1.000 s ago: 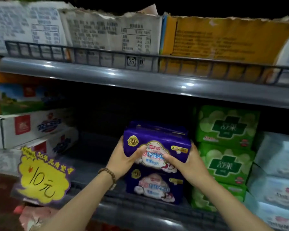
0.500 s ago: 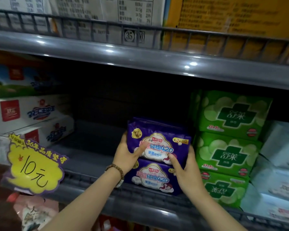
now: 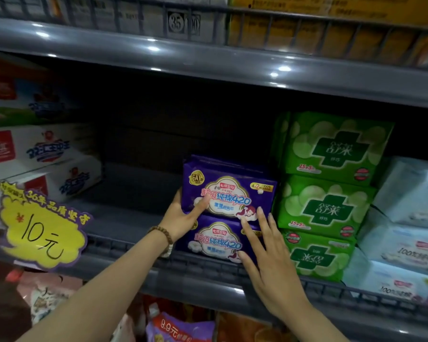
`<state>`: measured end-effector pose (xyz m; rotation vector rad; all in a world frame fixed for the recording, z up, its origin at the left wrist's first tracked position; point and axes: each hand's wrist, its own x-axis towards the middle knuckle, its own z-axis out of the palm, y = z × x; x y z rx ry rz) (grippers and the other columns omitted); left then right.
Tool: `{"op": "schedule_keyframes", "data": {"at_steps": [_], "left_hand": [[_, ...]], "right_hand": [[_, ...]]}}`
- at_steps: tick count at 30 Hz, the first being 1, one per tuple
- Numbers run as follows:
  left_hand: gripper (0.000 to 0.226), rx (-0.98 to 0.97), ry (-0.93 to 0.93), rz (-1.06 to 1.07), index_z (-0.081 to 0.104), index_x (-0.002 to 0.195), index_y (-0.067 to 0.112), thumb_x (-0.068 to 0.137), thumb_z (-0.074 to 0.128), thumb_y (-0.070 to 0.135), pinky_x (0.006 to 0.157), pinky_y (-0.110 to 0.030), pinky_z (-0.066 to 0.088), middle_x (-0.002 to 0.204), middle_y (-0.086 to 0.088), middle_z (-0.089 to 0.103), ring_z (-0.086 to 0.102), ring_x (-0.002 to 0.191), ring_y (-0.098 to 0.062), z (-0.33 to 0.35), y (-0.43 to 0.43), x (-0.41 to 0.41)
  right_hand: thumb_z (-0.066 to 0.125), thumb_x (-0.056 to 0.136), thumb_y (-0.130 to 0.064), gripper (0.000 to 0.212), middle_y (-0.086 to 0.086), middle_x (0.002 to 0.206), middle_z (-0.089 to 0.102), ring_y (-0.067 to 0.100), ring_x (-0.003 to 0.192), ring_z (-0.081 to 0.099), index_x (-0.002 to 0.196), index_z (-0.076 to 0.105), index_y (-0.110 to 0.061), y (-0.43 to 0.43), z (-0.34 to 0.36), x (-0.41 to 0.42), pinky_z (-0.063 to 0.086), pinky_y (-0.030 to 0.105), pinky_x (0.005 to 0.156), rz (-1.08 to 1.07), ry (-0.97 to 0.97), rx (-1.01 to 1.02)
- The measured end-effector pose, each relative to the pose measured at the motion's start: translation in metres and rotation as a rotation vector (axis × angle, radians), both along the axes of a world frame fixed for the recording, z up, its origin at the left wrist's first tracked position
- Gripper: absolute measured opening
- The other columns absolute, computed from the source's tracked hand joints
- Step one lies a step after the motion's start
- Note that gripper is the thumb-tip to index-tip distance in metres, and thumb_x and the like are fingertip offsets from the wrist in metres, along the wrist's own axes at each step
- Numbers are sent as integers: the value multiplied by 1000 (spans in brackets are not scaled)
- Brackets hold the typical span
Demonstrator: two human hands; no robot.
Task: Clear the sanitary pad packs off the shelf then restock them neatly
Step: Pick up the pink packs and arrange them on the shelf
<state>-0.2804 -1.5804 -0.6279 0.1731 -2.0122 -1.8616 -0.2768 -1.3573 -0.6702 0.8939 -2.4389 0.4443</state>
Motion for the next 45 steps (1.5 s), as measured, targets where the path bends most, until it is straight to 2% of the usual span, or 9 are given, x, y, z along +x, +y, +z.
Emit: {"op": "schedule_keyframes", "data": {"at_steps": [3, 9, 16, 19, 21, 25, 29, 41, 45], "left_hand": [[64, 11, -18, -18, 40, 135, 24, 80, 67, 39, 61, -15, 54, 112, 4, 63, 64, 90, -5, 0, -1, 3], [78, -143, -7, 133, 27, 147, 20, 80, 58, 48, 103, -32, 41, 148, -1, 35, 41, 132, -19, 2, -6, 53], [45, -501, -52, 212, 48, 132, 18, 90, 59, 30, 98, -20, 38, 133, 1, 51, 49, 121, -13, -23, -22, 180], [42, -638, -216, 269, 52, 129, 12, 91, 59, 29, 92, -21, 40, 126, -3, 56, 56, 108, -18, -40, -42, 237], [45, -674, -352, 277, 53, 129, 9, 91, 59, 32, 91, -24, 42, 125, -7, 58, 57, 110, -22, -50, -57, 276], [77, -748, -575, 302, 56, 123, 11, 78, 48, 73, 89, -31, 47, 118, -8, 63, 60, 104, -25, -67, -82, 332], [53, -737, -741, 371, 45, 136, 9, 94, 50, 42, 99, -27, 36, 139, -9, 48, 49, 124, -25, -67, -102, 364], [68, -507, -920, 333, 27, 146, 9, 95, 38, 53, 110, -35, 29, 152, -11, 31, 35, 136, -27, -133, -154, 360], [67, -466, -908, 330, 25, 147, 9, 96, 37, 51, 109, -31, 27, 153, -9, 29, 33, 138, -25, -168, -189, 324]], "right_hand": [[7, 93, -64, 63, -19, 155, -25, 7, 144, -21, 151, 5, -39, 3, 1, 1, 0, 30, 115, 5, 3, 21], [23, 98, -51, 56, -5, 161, 4, 15, 148, -3, 151, 16, -34, 6, -2, 20, 14, 37, 119, -9, 80, 40], [16, 98, -53, 61, 11, 155, 28, 25, 144, 14, 146, 36, -20, -23, 1, 83, 11, 40, 114, 59, -15, 156], [11, 95, -59, 67, 4, 161, 5, 19, 148, -5, 151, 22, -25, -46, -4, 117, -2, 34, 119, 149, -54, 161], [20, 99, -54, 60, -3, 160, -15, 16, 146, -18, 153, 8, -29, -62, -7, 141, -9, 35, 118, 212, -156, 195], [36, 101, -44, 59, -3, 160, -13, 19, 148, -12, 153, 13, -27, -94, -22, 177, 0, 38, 121, 298, -327, 163], [47, 98, -42, 61, -3, 161, -6, 18, 148, -2, 151, 21, -27, -122, -42, 205, 9, 35, 120, 376, -644, 27], [58, 89, -51, 72, 2, 146, 37, 19, 112, 44, 147, 27, -22, -187, -118, 220, 40, 33, 96, 142, -1593, -213], [59, 92, -38, 34, 4, 106, 58, 16, 86, 55, 116, 52, -15, -227, -159, 189, 49, 26, 70, -67, -1782, -413]]}}
